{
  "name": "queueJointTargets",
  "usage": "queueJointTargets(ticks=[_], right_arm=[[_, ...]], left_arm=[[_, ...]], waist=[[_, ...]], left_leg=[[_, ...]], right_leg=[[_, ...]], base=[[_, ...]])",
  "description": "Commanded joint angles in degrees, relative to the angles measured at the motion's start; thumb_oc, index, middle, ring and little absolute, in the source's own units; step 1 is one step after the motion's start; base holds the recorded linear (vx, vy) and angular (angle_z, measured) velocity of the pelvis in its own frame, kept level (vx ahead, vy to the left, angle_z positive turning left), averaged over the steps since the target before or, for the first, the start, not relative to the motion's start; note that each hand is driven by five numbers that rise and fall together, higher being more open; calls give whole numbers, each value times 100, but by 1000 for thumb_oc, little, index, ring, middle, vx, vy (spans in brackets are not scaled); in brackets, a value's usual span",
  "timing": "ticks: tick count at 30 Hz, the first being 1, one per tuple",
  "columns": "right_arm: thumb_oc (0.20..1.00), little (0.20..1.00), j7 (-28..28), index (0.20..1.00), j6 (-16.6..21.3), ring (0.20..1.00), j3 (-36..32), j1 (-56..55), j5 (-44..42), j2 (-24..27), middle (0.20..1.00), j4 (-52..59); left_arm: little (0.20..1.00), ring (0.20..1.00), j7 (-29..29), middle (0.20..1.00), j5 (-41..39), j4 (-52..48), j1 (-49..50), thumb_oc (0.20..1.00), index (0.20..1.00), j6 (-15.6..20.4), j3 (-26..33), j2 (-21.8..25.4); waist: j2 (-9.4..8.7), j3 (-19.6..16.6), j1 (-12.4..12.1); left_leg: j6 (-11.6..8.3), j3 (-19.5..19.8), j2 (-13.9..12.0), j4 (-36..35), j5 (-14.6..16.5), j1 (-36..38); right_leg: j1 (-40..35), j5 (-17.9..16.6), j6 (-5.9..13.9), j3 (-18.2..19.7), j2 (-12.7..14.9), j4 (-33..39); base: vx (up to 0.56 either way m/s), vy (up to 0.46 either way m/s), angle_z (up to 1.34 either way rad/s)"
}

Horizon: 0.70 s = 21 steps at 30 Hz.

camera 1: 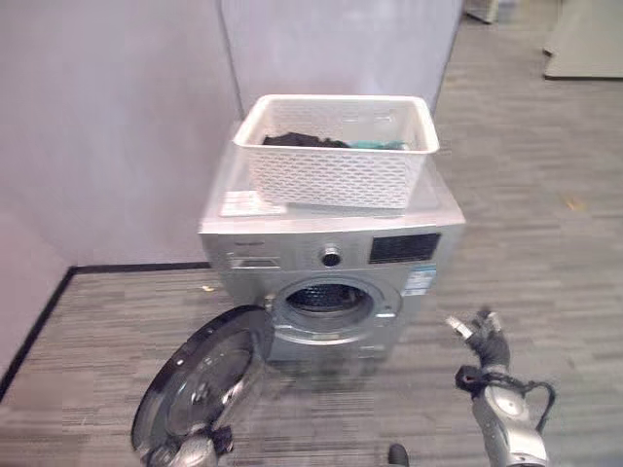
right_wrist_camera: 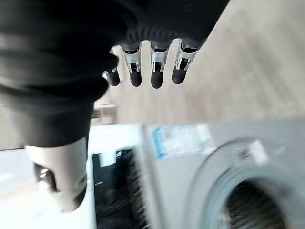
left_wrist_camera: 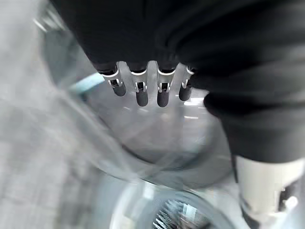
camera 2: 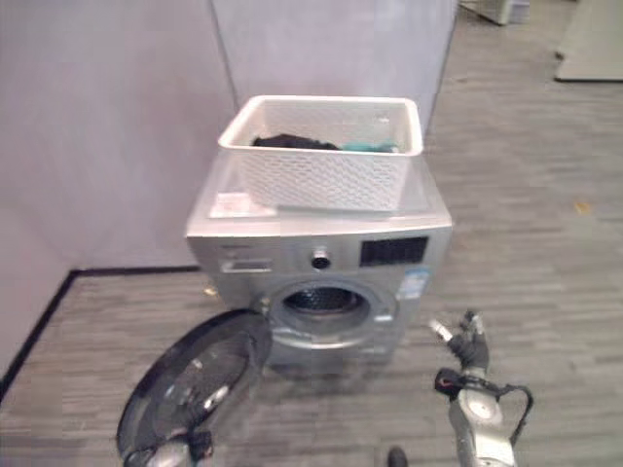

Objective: Grab the laundry basket,head to the washer,open it,put in the laundry and shut it.

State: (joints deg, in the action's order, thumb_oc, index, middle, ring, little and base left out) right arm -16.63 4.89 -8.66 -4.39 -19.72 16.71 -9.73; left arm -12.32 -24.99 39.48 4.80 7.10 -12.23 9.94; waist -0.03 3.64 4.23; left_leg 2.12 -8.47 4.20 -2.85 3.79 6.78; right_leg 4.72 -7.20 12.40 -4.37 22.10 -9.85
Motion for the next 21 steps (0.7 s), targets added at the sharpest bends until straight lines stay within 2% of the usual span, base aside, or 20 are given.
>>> queueJointTargets(ticks=[1, 3, 8, 10, 15, 16, 17, 18, 19, 20, 21], right_arm=[[1000, 1000, -760, 1000, 500, 1000, -432, 635, 759, 290, 1000, 513], [1000, 1000, -1050, 1000, 516, 1000, -593, 873, 1104, 402, 1000, 817], [1000, 1000, -1490, 1000, 356, 1000, -644, 1559, 2024, 843, 1000, 1231], [1000, 1000, -1588, 1000, 313, 1000, -603, 1870, 2160, 987, 1000, 1259], [1000, 1000, -1594, 1000, 309, 1000, -597, 1898, 2166, 993, 1000, 1249], [1000, 1000, -1720, 1000, 284, 1000, -670, 2206, 2428, 1266, 1000, 1471], [1000, 1000, -1754, 1000, 332, 1000, -830, 2338, 2541, 1491, 1000, 1721], [1000, 1000, -1764, 1000, 336, 1000, -863, 2385, 2551, 1592, 1000, 1813], [1000, 1000, -1670, 1000, 373, 1000, -896, 2403, 2480, 1775, 1000, 1967], [1000, 1000, -1667, 1000, 372, 1000, -897, 2399, 2477, 1775, 1000, 1970], [1000, 1000, -1449, 1000, 405, 1000, -753, 2567, 2280, 2140, 1000, 1959]], left_arm=[[1000, 1000, 247, 1000, -43, 204, -668, 1000, 1000, 7, -79, 50], [1000, 1000, 321, 1000, 36, 261, -681, 1000, 1000, -41, -132, 46], [1000, 1000, 386, 1000, 236, 245, -655, 1000, 1000, -97, -166, 165], [1000, 1000, 408, 1000, 345, 296, -672, 1000, 1000, -129, -171, 211], [1000, 1000, 409, 1000, 349, 303, -691, 1000, 1000, -129, -160, 206], [1000, 1000, 426, 1000, 484, 530, -741, 1000, 1000, -174, -115, 234], [1000, 1000, 403, 1000, 560, 689, -686, 1000, 1000, -190, -2, 239], [1000, 1000, 408, 1000, 585, 740, -687, 1000, 1000, -200, 6, 228], [1000, 1000, 432, 1000, 606, 761, -634, 1000, 1000, -214, 57, 250], [1000, 1000, 432, 1000, 606, 759, -630, 1000, 1000, -215, 55, 249], [1000, 1000, 430, 1000, 555, 815, -605, 1000, 1000, -205, 98, 266]], waist=[[176, 428, 159], [191, 382, 150], [150, 350, 2], [107, 359, -82], [114, 388, -75], [4, 327, -162], [-97, 235, -205], [-115, 193, -192], [-196, 105, -195], [-193, 100, -180], [-168, 21, -135]], left_leg=[[195, 612, -174, 402, 712, 105], [180, 664, -185, 402, 774, 145], [174, 801, -239, 618, 1053, 275], [158, 848, -234, 680, 1140, 344], [157, 849, -240, 688, 1150, 357], [56, 922, -261, 723, 1242, 485], [-49, 1006, -318, 690, 1318, 629], [-94, 1072, -376, 648, 1337, 711], [-202, 1181, -490, 521, 1333, 834], [-207, 1196, -498, 500, 1320, 839], [-326, 1218, -793, 624, 1328, 924]], right_leg=[[642, -227, -95, 480, -564, -307], [725, -284, -76, 505, -596, -26], [824, -360, -29, 284, -486, 682], [806, -357, -10, 251, -477, 814], [781, -359, -9, 244, -482, 826], [808, -396, 62, 181, -481, 863], [793, -573, 151, 144, -468, 803], [752, -617, 188, 104, -484, 752], [719, -494, 123, 88, -541, 656], [717, -482, 119, 70, -540, 646], [694, -242, 17, 47, -785, 512]], base=[[89, 50, 76], [86, -26, 46], [132, -57, 30], [113, -37, 14], [53, -21, 10], [438, -190, -14], [541, -231, -12], [455, -248, 14], [230, -147, 39], [332, -246, 76], [274, -279, 74]])
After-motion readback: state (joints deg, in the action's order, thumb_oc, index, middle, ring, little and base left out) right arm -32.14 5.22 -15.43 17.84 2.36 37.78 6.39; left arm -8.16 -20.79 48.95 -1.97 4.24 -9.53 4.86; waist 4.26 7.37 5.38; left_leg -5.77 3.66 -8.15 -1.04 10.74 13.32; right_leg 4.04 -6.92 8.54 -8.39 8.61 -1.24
